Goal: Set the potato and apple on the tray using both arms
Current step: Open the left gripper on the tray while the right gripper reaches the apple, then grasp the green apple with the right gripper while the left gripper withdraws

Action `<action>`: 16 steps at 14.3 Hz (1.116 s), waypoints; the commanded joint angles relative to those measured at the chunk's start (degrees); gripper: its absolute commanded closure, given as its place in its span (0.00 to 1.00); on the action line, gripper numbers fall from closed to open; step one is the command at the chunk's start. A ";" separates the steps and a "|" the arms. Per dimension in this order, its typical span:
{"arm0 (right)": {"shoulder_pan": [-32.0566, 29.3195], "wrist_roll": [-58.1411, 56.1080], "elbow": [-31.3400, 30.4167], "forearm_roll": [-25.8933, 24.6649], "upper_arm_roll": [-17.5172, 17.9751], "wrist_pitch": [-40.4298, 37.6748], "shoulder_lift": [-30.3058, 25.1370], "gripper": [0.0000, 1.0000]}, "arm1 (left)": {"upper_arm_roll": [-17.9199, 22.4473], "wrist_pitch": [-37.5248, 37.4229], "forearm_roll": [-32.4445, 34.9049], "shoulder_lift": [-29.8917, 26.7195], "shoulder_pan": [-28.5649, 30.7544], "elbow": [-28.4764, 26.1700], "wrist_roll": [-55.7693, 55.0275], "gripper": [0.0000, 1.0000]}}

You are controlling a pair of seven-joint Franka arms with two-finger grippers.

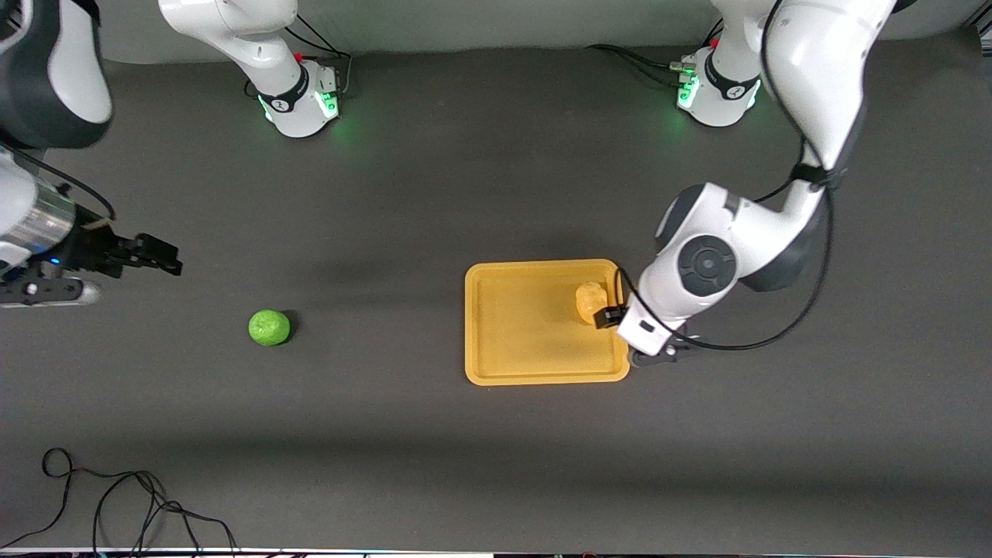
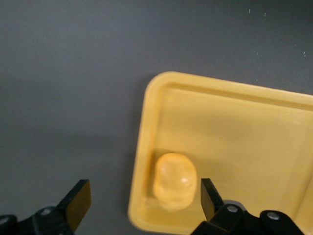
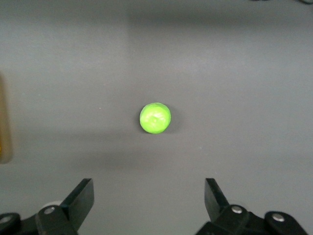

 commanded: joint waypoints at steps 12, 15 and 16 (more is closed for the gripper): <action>1.31 1.25 -17.14 -0.21 -0.36 42.46 18.87 0.00 | 0.14 -16.40 0.27 -19.22 19.82 -1.76 26.15 0.00; 1.31 1.34 -17.31 -0.21 -0.36 41.76 20.02 0.00 | 0.05 -14.54 -0.25 -20.82 21.66 -4.85 26.15 0.00; 1.39 1.34 -17.31 -0.21 -0.36 41.67 20.55 0.00 | 0.14 -15.07 -0.51 -20.99 21.84 -4.68 26.15 0.00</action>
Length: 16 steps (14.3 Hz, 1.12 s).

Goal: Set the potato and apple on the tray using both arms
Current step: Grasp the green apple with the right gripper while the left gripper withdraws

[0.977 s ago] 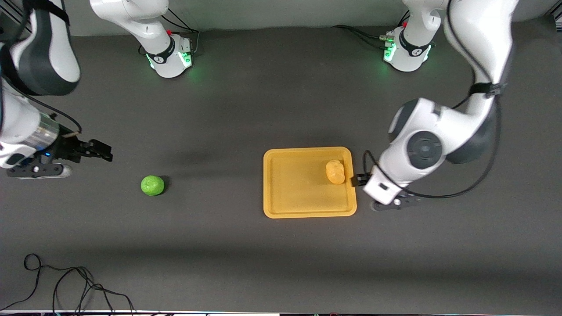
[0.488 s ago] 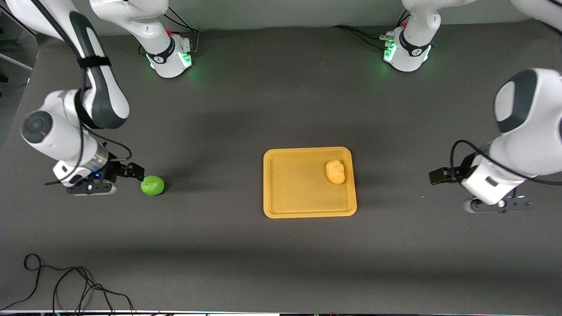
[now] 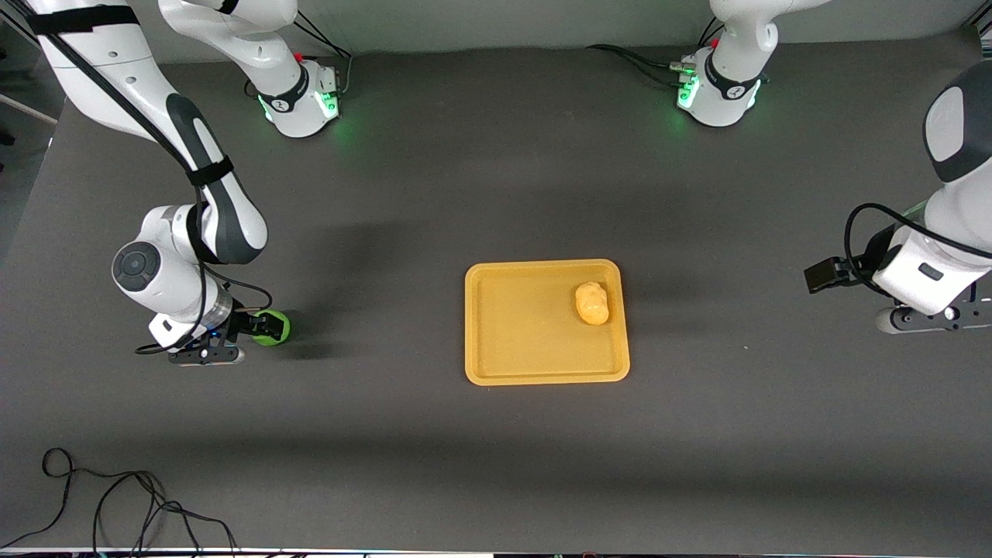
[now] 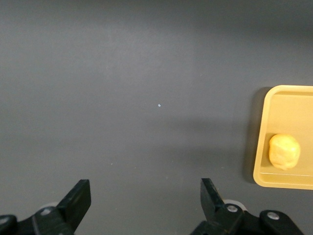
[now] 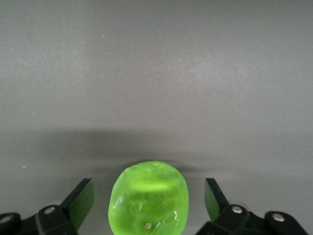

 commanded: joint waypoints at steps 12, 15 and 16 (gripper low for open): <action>0.39 0.20 9.57 -0.15 -0.28 -18.50 0.73 0.48 | 0.86 -0.36 -3.07 -3.59 5.80 0.22 4.15 0.00; 0.47 0.20 18.43 -0.33 -0.28 -29.93 -2.00 0.48 | 0.77 -0.89 -3.69 -3.85 5.71 0.30 4.06 0.00; 0.47 0.11 22.04 -0.33 -0.28 -34.32 -2.53 0.48 | 0.68 -0.89 -3.69 -3.76 5.71 0.22 4.15 0.00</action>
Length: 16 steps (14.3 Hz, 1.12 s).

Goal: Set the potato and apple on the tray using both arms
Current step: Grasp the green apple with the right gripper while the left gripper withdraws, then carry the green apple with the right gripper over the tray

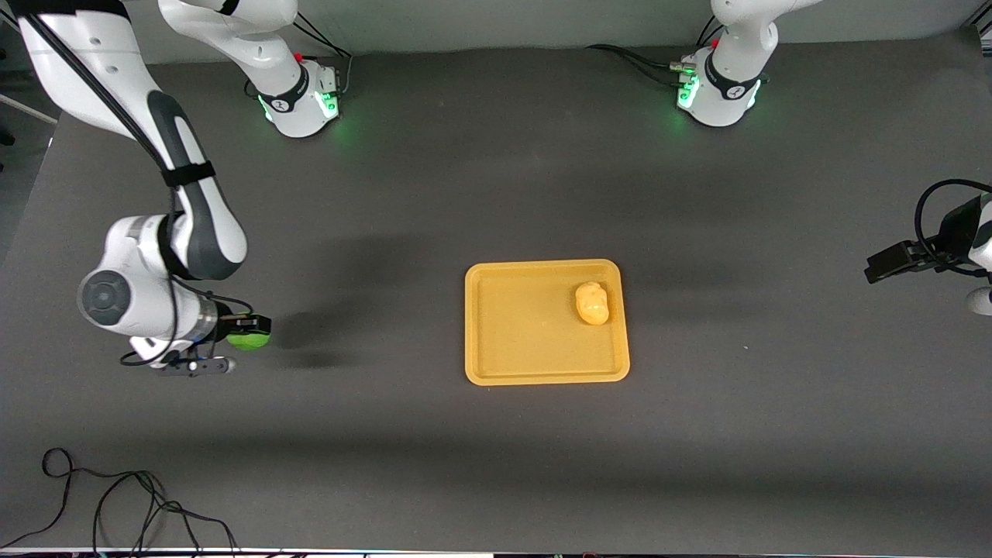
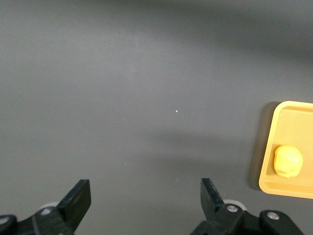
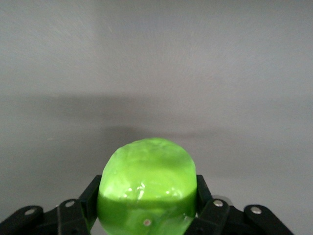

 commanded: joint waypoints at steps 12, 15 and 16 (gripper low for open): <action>29.26 40.59 38.67 -0.24 -0.10 -20.44 11.34 0.48 | 0.20 -1.50 -0.68 -0.41 -0.01 0.19 4.08 0.00; 36.64 50.97 48.24 -0.24 -0.10 -20.09 20.13 0.48 | 0.20 -1.59 -0.68 -0.23 -0.01 0.19 3.55 0.00; 38.84 54.05 50.01 -0.24 -0.10 -19.22 22.24 0.48 | 0.20 -1.59 -0.68 -0.23 -0.01 0.19 3.47 0.00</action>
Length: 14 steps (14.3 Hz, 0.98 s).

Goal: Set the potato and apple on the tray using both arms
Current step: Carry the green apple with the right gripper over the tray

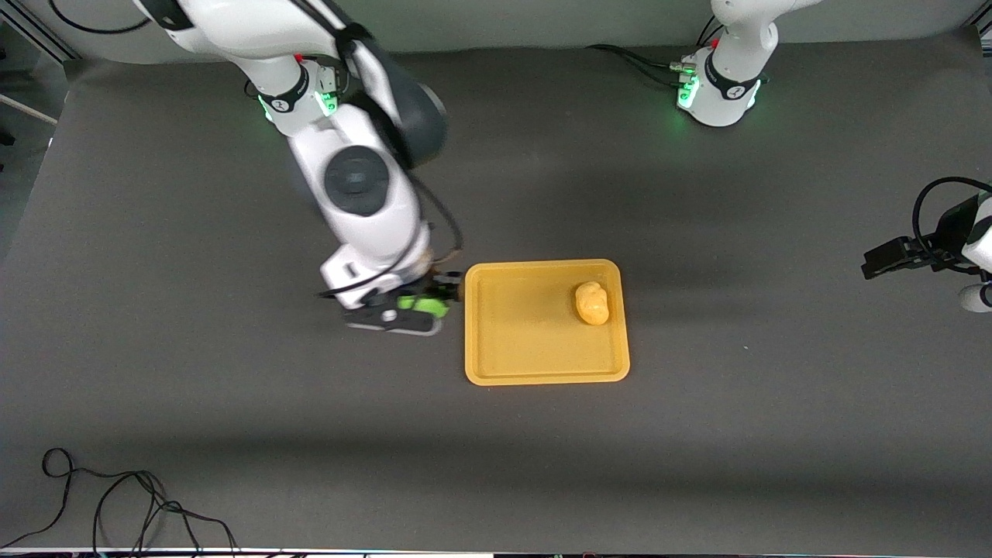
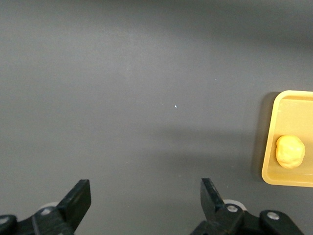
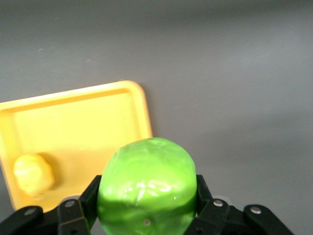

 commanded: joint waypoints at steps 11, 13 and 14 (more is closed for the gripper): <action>9.15 11.71 9.68 -2.89 -0.52 18.71 24.08 0.48 | 0.08 -0.72 -0.55 0.01 -0.03 0.33 1.30 0.00; 9.15 11.80 9.68 -3.07 -0.52 19.59 24.88 0.48 | 0.08 -0.11 -0.55 0.28 -0.12 0.33 1.22 0.00; 9.15 11.80 9.59 -3.07 -0.52 19.77 25.14 0.47 | 0.08 0.07 -0.55 0.54 -0.12 0.33 1.22 0.00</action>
